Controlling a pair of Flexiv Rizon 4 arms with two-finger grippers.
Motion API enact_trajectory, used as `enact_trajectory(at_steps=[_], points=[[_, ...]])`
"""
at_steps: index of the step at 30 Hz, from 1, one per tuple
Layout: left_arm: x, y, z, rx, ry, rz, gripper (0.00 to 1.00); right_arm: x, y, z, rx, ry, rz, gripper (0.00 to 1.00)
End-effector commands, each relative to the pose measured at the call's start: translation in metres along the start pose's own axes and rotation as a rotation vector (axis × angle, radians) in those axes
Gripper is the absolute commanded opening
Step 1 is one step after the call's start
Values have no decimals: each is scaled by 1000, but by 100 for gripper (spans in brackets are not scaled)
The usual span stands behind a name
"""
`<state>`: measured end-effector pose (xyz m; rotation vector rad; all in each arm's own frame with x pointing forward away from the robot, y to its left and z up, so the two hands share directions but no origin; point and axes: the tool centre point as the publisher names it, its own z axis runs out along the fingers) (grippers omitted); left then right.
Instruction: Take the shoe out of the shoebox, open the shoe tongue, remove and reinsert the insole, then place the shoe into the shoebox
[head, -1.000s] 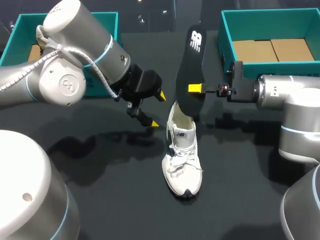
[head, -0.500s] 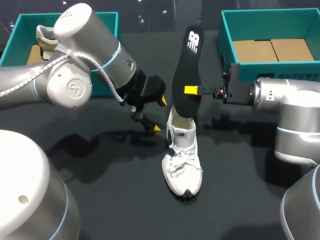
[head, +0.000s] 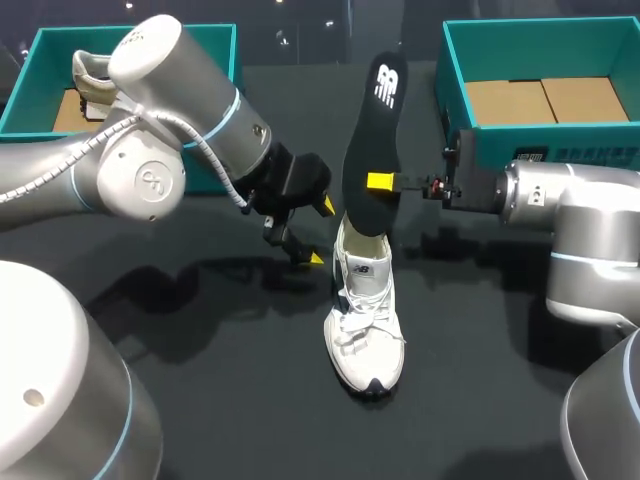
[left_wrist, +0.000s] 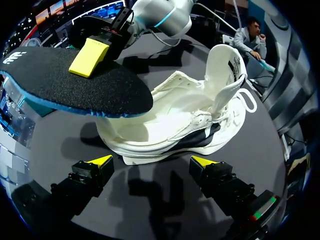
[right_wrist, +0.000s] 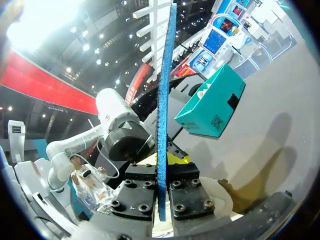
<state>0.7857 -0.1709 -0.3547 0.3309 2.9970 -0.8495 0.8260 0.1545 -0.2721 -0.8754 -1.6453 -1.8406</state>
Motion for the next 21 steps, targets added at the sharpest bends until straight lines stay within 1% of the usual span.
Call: enact_trajectory(at_steps=[1, 4, 7, 12, 16, 21], points=[[-1, 0, 1, -1, 1, 1, 100, 0, 0, 1, 2, -1, 0, 0], [-1, 0, 1, -1, 1, 1, 100, 0, -2, 3, 0, -1, -16, 0], [-1, 0, 1, -1, 1, 1, 100, 1, -4, 9, -9, 28, -62, 0], [-1, 0, 1, -1, 1, 1, 100, -2, -1, 14, -18, 65, -113, 0], [-1, 0, 1, -1, 1, 1, 100, -6, -2, 13, -29, 96, -139, 0], [-1, 0, 1, -1, 1, 1, 100, -12, -7, 12, -36, 125, -158, 0]])
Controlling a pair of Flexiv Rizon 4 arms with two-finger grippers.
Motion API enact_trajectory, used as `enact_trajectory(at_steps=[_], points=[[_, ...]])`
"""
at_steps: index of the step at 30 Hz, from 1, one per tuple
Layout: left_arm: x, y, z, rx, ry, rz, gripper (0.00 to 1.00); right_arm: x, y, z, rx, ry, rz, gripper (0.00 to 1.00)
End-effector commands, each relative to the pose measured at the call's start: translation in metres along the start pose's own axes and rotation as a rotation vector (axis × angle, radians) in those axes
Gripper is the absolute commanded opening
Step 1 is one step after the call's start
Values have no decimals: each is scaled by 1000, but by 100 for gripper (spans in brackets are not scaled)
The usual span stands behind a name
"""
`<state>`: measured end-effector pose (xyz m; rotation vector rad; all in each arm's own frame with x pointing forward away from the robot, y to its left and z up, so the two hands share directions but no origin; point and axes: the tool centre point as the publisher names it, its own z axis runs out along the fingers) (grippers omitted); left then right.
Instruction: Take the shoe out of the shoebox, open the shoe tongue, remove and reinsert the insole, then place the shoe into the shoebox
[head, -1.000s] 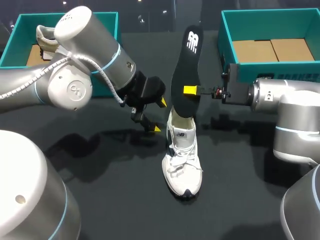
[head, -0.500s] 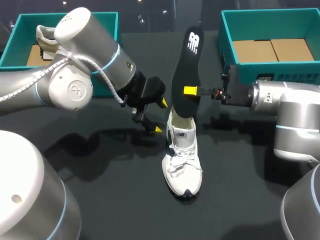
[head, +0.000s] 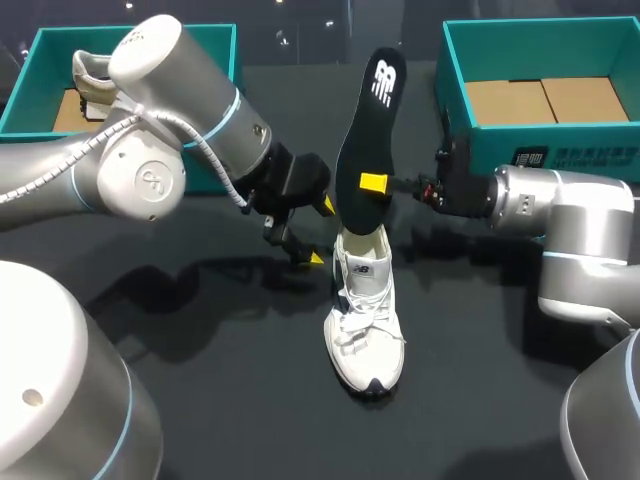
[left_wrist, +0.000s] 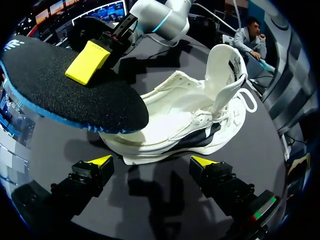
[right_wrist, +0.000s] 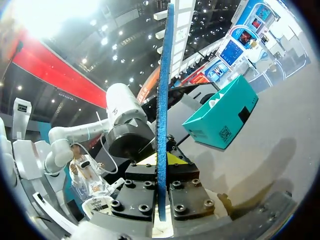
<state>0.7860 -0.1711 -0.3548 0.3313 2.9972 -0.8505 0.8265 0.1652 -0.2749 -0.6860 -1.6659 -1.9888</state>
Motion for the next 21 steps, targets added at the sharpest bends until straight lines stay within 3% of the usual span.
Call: enact_trajectory(at_steps=[1, 21], points=[[0, 0, 1, -1, 1, 1, 100, -9, -7, 1, 1, 37, -6, 0], [0, 0, 1, -1, 1, 1, 100, -3, -27, -5, 33, 37, -46, 0]])
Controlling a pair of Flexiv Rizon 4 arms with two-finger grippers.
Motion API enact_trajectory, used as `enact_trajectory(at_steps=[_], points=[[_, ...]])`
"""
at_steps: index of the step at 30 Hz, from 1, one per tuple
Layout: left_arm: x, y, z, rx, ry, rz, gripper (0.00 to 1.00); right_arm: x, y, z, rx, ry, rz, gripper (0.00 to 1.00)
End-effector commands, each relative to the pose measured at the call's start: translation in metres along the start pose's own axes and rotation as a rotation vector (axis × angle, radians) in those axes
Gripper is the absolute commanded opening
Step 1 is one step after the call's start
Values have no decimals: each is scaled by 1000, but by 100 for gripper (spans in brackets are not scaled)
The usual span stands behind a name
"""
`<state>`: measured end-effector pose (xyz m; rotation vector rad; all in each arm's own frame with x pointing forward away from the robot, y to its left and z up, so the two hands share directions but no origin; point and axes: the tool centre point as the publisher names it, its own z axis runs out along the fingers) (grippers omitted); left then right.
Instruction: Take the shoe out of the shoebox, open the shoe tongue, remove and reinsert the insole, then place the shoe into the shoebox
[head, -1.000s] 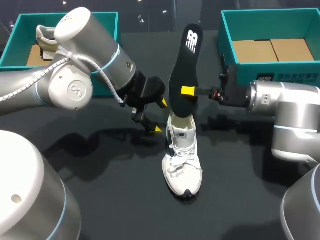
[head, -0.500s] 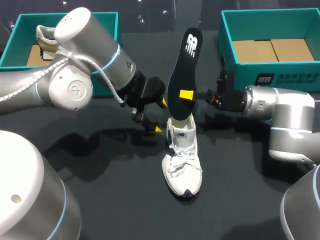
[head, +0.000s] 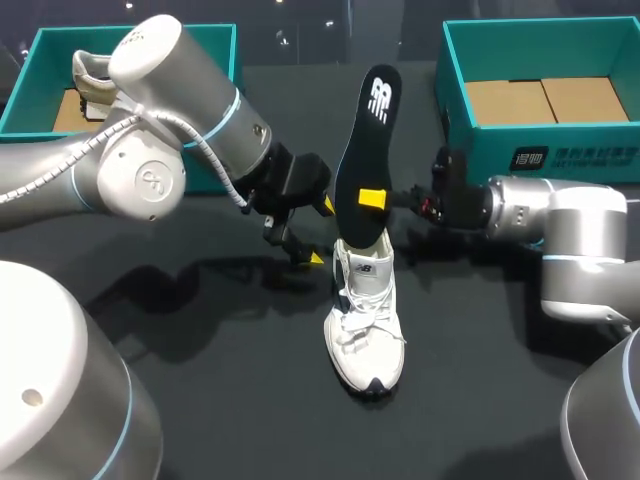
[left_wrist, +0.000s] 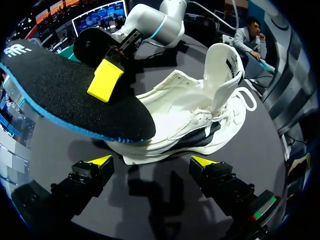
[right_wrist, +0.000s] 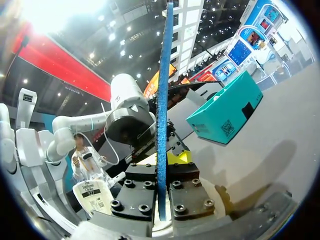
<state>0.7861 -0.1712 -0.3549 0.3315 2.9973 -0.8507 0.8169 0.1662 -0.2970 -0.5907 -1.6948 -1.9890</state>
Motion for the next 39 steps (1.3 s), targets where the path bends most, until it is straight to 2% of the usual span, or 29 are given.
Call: enact_trajectory(at_steps=[1, 17, 39], points=[[0, 0, 1, -2, 0, 1, 100, 4, -4, -2, 2, -11, -1, 0], [0, 0, 1, -2, 0, 1, 100, 6, -17, 1, 32, -29, -13, 0], [0, 0, 1, -2, 0, 1, 100, 10, -44, 0, 70, -124, 0, 0]])
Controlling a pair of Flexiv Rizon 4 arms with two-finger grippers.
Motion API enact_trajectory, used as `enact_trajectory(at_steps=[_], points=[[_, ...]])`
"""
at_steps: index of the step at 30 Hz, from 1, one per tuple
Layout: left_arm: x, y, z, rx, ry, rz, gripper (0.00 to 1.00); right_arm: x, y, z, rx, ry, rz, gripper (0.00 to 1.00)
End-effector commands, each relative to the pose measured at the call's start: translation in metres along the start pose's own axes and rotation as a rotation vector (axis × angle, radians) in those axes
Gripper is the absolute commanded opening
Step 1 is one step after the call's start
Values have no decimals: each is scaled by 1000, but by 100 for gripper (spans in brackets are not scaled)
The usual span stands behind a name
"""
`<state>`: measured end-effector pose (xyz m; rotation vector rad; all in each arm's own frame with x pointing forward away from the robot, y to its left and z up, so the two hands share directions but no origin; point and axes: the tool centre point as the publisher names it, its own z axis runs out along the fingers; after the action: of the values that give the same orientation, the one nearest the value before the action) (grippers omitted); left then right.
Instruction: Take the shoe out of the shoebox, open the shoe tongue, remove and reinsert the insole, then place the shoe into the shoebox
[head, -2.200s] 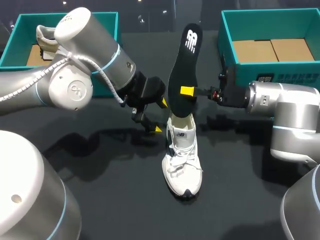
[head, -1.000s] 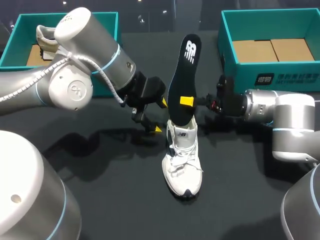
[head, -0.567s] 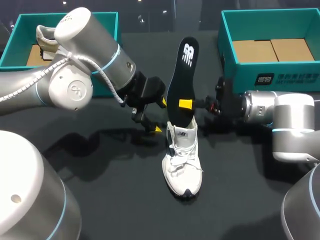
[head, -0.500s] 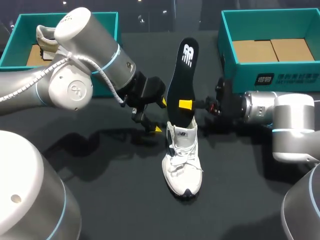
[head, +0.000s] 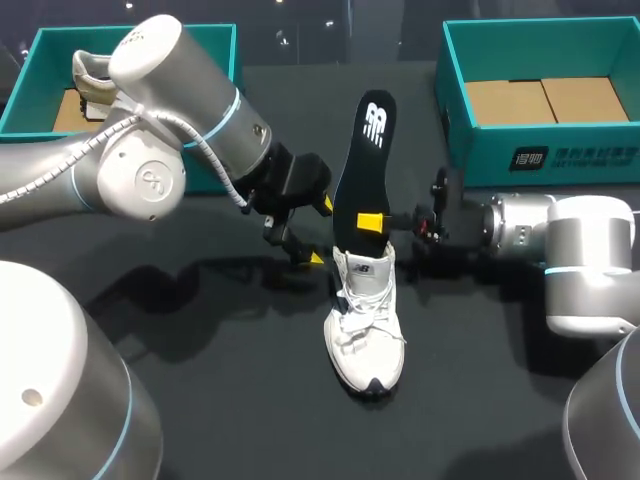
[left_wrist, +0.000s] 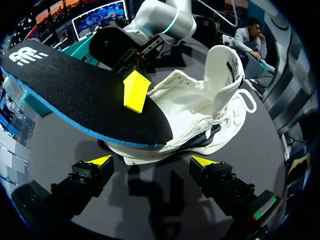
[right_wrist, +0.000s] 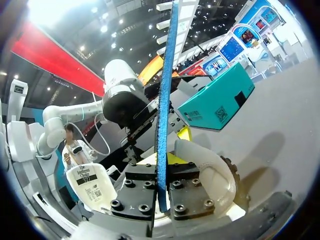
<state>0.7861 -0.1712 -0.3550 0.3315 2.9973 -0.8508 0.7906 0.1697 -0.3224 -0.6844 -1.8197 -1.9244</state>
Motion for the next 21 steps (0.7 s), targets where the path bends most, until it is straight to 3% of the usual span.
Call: enact_trajectory(at_steps=[1, 21], points=[[0, 0, 1, -2, 0, 1, 100, 4, -9, 0, 4, -17, 4, 0], [0, 0, 1, -2, 0, 1, 100, 8, -43, -9, 53, -13, 55, 0]])
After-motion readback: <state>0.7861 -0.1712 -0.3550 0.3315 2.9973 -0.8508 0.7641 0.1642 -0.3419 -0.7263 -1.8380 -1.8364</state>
